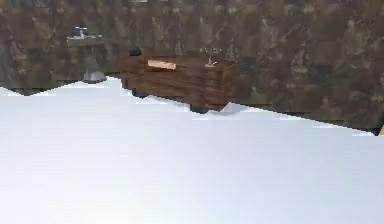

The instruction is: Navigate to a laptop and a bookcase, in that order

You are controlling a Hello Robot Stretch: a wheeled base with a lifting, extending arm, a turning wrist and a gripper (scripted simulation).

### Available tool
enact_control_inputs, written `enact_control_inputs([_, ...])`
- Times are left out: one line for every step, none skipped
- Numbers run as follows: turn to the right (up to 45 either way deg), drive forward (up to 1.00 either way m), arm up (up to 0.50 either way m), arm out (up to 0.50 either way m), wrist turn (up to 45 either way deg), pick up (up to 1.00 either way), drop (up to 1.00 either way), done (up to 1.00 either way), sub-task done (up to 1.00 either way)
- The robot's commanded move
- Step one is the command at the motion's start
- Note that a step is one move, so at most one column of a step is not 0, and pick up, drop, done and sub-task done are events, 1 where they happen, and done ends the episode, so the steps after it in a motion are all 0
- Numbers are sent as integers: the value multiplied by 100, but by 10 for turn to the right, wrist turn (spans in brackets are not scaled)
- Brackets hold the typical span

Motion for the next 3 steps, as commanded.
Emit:
enact_control_inputs([450, 0, 0, 0, 0, 0, 0, 0, 0])
enact_control_inputs([90, 0, 0, 0, 0, 0, 0, 0, 0])
enact_control_inputs([0, 100, 0, 0, 0, 0, 0, 0, 0])
